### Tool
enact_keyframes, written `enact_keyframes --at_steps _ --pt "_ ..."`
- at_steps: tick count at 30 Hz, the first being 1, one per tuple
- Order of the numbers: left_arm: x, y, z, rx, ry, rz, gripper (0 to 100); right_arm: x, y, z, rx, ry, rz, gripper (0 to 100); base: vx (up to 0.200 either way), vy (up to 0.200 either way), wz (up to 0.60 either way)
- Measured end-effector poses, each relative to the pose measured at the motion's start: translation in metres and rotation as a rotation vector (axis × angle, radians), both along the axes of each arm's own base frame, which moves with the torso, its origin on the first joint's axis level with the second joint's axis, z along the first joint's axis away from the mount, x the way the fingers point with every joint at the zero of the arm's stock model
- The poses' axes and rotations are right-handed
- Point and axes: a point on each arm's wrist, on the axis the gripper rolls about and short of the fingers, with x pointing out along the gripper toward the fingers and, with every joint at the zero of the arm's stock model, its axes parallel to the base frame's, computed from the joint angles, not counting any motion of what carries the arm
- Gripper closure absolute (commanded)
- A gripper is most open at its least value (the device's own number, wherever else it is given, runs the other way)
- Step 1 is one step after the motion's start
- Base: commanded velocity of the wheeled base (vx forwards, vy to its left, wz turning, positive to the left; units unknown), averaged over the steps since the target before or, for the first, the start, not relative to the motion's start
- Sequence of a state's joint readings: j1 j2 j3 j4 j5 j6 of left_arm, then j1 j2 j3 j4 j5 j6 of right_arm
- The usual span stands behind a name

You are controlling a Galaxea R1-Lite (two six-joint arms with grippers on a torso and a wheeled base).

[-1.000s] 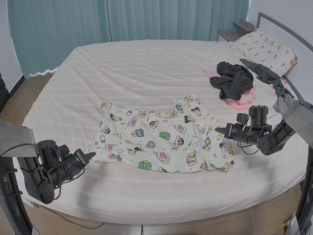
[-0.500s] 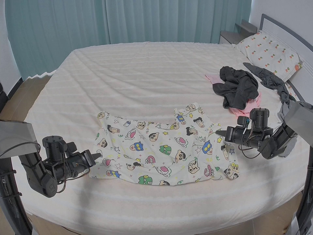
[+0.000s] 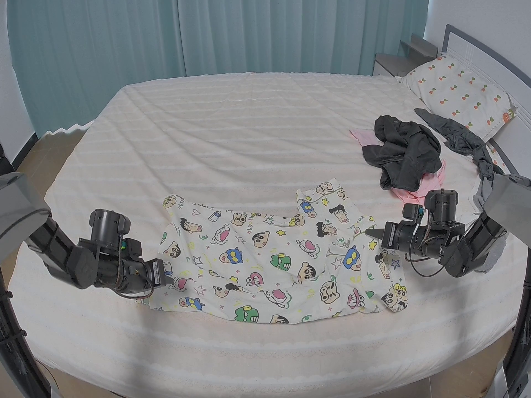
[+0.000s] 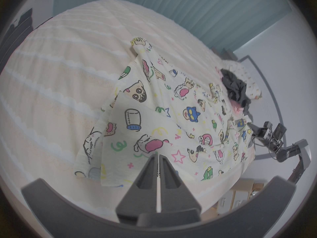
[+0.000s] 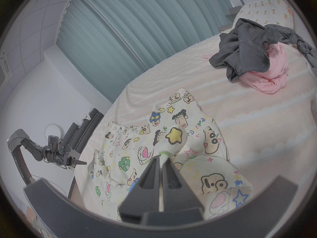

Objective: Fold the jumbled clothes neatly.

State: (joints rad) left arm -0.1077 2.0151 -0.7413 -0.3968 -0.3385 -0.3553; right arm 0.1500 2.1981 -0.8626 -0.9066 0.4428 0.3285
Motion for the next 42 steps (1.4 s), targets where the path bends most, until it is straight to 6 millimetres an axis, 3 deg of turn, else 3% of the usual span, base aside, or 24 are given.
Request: enact_keyframes --at_steps 7,19,31,42 --pt "0.027 -0.004 0.019 0.219 0.061 -0.081 100 -0.008 0.003 -0.005 -0.005 0.004 0.013 100 0.000 0.000 0.00" --pt "0.068 -0.014 -0.025 0.404 0.114 -0.068 100 -0.020 0.005 -0.009 -0.054 -0.088 0.054 100 0.000 0.000 0.00" --pt "0.072 -0.015 -0.046 0.401 0.168 -0.056 100 -0.022 0.005 -0.001 0.019 -0.189 0.075 100 0.000 0.000 0.00" --pt "0.069 -0.013 -0.049 0.383 0.197 -0.023 100 -0.047 -0.011 -0.010 0.082 -0.120 0.184 100 0.000 0.000 0.00"
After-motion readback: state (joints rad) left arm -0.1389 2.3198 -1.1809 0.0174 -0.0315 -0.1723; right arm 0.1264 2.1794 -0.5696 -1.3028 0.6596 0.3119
